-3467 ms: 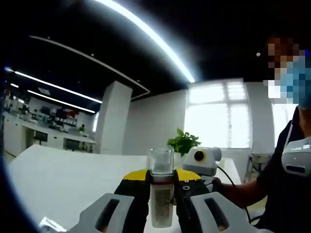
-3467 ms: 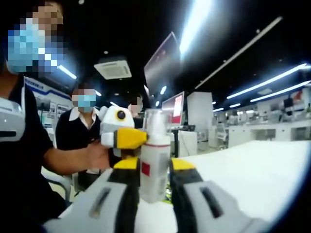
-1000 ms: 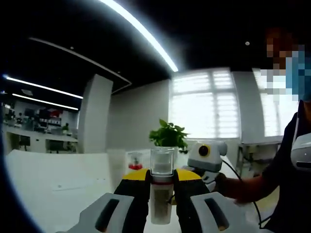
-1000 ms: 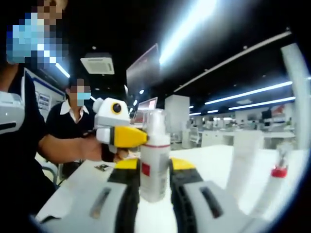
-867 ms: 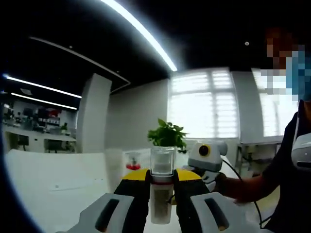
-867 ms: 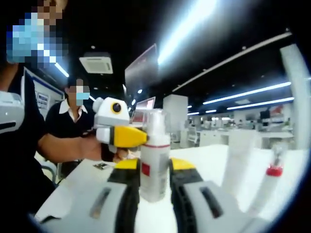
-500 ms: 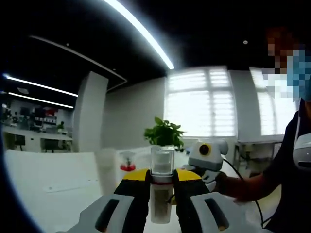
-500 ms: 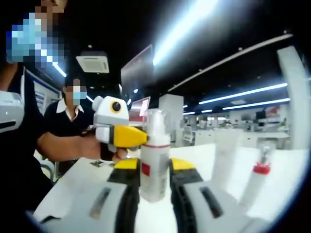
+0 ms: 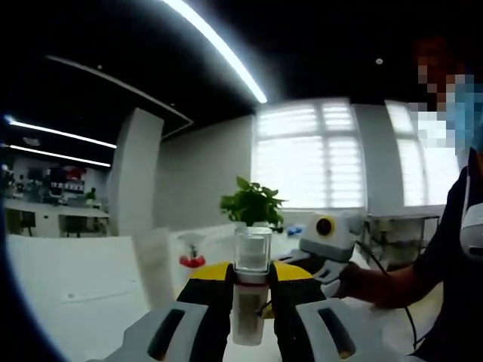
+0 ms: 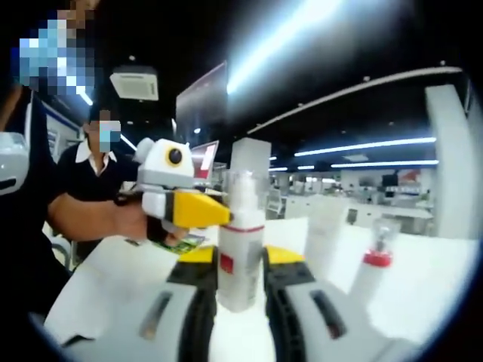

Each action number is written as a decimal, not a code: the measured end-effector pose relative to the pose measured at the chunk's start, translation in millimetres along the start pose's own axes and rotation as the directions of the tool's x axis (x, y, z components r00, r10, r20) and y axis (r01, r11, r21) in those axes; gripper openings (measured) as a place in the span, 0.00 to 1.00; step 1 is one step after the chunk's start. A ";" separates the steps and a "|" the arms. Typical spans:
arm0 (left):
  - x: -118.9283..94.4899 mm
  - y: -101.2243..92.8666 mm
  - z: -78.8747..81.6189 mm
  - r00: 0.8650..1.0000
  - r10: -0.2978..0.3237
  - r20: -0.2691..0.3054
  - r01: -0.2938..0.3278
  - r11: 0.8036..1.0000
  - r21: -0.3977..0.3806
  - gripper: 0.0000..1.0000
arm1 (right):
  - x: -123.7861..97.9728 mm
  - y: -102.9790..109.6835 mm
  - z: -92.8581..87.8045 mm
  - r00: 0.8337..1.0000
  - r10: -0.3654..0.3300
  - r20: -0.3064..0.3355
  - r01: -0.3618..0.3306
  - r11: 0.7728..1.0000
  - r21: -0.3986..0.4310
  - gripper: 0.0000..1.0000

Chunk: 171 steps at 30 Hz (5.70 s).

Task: Arrange the skincare products in the storage area until every visible bottle or jar stands upright without overlapping.

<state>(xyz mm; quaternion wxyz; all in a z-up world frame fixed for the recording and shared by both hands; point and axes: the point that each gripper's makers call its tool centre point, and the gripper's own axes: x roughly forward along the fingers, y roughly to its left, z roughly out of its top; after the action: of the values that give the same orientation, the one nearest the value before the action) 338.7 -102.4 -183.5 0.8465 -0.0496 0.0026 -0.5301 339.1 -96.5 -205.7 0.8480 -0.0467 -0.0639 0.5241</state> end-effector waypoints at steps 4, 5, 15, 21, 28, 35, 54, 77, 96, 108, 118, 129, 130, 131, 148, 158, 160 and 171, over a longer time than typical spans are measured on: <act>9.0 -0.3 -1.5 1.000 -0.012 -0.005 0.012 1.000 0.002 0.18 | -6.7 -8.1 -1.7 0.999 -0.030 -0.032 0.030 0.999 -0.012 0.22; 11.3 -0.4 -1.6 1.000 -0.015 -0.006 0.015 1.000 0.002 0.18 | -8.2 -10.0 -1.6 0.999 -0.035 -0.041 0.034 0.999 -0.013 0.22; 35.5 -0.5 2.2 0.999 -0.044 -0.007 0.044 0.999 0.006 0.18 | -21.2 -30.3 1.1 0.990 -0.065 -0.128 0.058 0.997 -0.057 0.22; 45.1 0.9 1.3 0.999 -0.047 -0.016 0.048 0.999 0.010 0.18 | -25.1 -40.4 -1.6 0.983 -0.074 -0.170 0.061 0.995 -0.081 0.22; 56.3 5.1 -3.9 0.998 -0.051 -0.025 0.052 0.999 0.015 0.18 | -29.8 -50.5 -8.3 0.974 -0.081 -0.212 0.062 0.993 -0.097 0.22; 67.5 5.9 -4.4 0.997 -0.063 -0.036 0.064 0.998 0.018 0.18 | -35.2 -60.3 -9.1 0.961 -0.094 -0.260 0.068 0.992 -0.107 0.22; 86.1 15.4 -22.7 0.993 -0.078 -0.091 0.083 0.995 0.054 0.18 | -41.0 -77.8 -32.4 0.946 -0.137 -0.293 0.121 0.990 -0.072 0.22; 97.1 32.5 -53.7 0.988 -0.099 -0.118 0.100 0.995 0.006 0.18 | -40.6 -88.0 -67.1 0.926 -0.174 -0.335 0.177 0.984 -0.021 0.22; 98.3 38.1 -70.4 0.987 -0.102 -0.126 0.100 0.995 -0.021 0.19 | -39.9 -91.2 -84.0 0.906 -0.207 -0.369 0.216 0.976 -0.018 0.22; 98.8 44.1 -77.5 0.988 -0.096 -0.124 0.093 0.995 -0.033 0.19 | -38.8 -92.7 -92.2 0.897 -0.228 -0.378 0.243 0.970 -0.008 0.22; 99.7 48.2 -81.4 0.989 -0.081 -0.121 0.077 0.996 -0.039 0.19 | -37.8 -95.3 -97.2 0.892 -0.247 -0.378 0.267 0.964 0.002 0.22; 91.4 54.4 -76.6 0.997 -0.046 -0.058 0.041 0.995 -0.092 0.22 | -36.5 -99.5 -98.4 0.889 -0.267 -0.371 0.289 0.957 0.002 0.22; 91.1 54.2 -76.7 0.997 -0.044 -0.056 0.039 0.995 -0.093 0.22 | -36.4 -99.6 -98.3 0.889 -0.268 -0.370 0.289 0.957 0.001 0.22; 90.8 54.0 -76.8 0.998 -0.042 -0.053 0.037 0.995 -0.092 0.22 | -36.3 -99.8 -98.4 0.889 -0.269 -0.371 0.289 0.957 0.000 0.22; 88.3 57.4 -78.7 0.998 -0.025 -0.049 0.021 0.997 -0.080 0.20 | -35.0 -98.6 -99.7 0.888 -0.271 -0.373 0.277 0.960 -0.036 0.23; 88.0 56.3 -81.1 0.998 -0.020 -0.063 0.016 0.998 -0.061 0.18 | -35.7 -94.7 -103.0 0.882 -0.263 -0.391 0.264 0.963 -0.051 0.20; 87.8 55.8 -81.6 0.997 -0.023 -0.067 0.019 0.998 -0.063 0.18 | -36.5 -94.4 -103.3 0.880 -0.264 -0.394 0.264 0.963 -0.057 0.20; 85.3 54.4 -86.4 0.993 -0.030 -0.114 0.025 0.998 -0.050 0.17 | -42.5 -99.0 -101.6 0.877 -0.271 -0.397 0.265 0.962 -0.072 0.18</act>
<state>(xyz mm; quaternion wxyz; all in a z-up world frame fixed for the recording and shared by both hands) 419.9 -162.4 -270.1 0.8362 -0.0396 0.0634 -0.5434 423.7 -179.9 -294.1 0.9067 -0.1509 0.1020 0.3803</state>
